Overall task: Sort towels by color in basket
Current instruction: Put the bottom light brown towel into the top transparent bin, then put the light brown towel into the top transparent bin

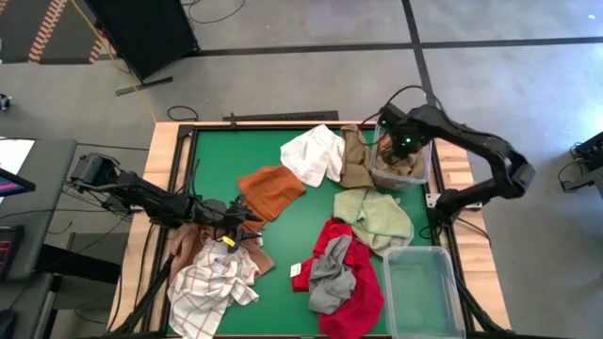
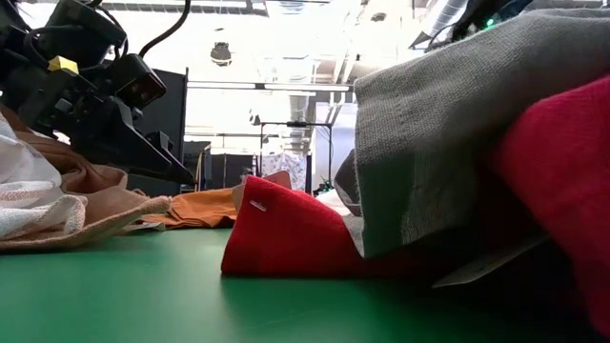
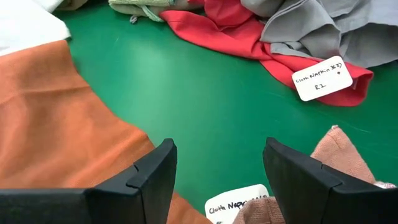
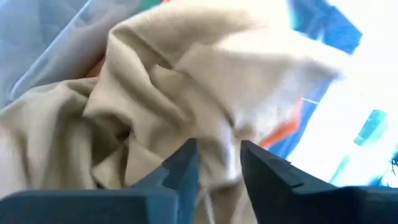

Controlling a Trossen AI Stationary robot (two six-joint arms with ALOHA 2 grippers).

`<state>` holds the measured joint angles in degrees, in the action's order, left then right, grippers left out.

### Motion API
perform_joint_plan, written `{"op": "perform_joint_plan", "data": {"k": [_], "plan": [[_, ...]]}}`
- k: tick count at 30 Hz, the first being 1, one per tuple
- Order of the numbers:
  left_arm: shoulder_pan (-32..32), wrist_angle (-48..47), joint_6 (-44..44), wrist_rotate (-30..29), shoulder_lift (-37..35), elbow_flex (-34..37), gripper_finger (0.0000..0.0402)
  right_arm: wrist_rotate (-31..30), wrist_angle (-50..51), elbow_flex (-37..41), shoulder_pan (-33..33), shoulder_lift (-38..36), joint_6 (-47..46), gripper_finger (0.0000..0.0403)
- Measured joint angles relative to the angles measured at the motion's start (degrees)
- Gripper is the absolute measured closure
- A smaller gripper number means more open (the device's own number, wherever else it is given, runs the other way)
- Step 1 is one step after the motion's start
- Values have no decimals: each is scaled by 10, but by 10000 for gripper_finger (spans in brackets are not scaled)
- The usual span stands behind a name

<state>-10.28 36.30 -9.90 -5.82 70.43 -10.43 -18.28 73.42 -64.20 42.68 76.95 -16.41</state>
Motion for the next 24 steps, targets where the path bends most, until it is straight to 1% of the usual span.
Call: {"op": "perform_joint_plan", "data": {"k": [4, 7, 11, 13, 18, 24], "plan": [[0, 2, 0, -6, 0, 0, 173, 0, 9, -25, -2, -44, 4, 214], [0, 4, 0, -7, 0, 0, 173, 0, 6, -47, -17, -71, 13, 193], [0, 4, -4, -9, 0, 0, 173, 3, -15, -71, -52, -94, 34, 173], [0, 4, -4, -9, 0, 0, 173, 14, -41, -77, -76, -97, 50, 167], [0, 5, -4, -11, 0, 0, 173, 66, -131, -78, -145, -86, 87, 162], [0, 4, -4, -13, 0, 0, 173, 67, -207, -78, -220, -23, 137, 162]]}}
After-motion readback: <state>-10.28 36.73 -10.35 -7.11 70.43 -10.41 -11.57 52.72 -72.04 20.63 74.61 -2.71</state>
